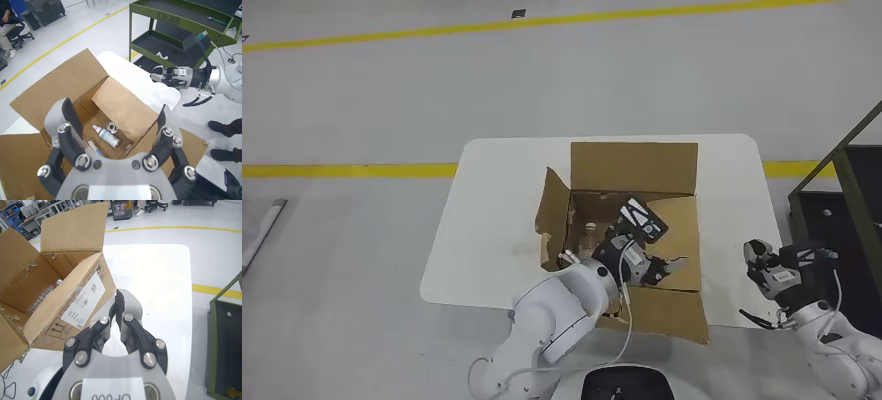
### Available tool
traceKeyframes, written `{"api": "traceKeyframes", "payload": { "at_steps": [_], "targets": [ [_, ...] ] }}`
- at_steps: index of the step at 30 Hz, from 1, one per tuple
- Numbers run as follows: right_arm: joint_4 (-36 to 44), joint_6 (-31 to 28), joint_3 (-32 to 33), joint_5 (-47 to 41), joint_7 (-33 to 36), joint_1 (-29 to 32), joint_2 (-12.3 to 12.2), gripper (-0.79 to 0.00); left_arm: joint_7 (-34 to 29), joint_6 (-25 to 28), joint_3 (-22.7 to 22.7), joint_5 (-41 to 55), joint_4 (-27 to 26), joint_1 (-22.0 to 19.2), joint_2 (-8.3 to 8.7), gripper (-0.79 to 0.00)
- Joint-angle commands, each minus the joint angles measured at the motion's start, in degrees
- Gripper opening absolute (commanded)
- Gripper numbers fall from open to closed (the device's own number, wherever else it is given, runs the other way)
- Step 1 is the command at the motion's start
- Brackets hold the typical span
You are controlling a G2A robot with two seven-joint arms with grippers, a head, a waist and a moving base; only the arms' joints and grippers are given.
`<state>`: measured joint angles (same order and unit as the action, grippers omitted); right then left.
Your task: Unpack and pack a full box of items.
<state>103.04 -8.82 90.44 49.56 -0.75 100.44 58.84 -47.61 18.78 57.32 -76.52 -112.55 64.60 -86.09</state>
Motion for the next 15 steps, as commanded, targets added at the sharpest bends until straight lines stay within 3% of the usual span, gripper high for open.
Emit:
{"api": "traceKeyframes", "payload": {
  "at_steps": [1,8,15],
  "targets": [
    [-0.13,0.11,-0.31,0.05,0.31,-0.31,0.12,-0.785,1.63,-2.6,-0.24,1.58,2.07,-0.56,-0.25,0.0],
    [-0.35,0.23,-0.8,0.75,1.17,-1.36,0.46,-0.785,2.63,-10.26,-3.46,7.63,17.74,-8.25,-2.1,0.0],
    [-0.12,0.35,-1.9,0.76,1.78,-1.84,0.89,-0.785,4.09,-12.87,-5.93,10.25,32.46,-13.45,-3.45,0.0]
  ]
}}
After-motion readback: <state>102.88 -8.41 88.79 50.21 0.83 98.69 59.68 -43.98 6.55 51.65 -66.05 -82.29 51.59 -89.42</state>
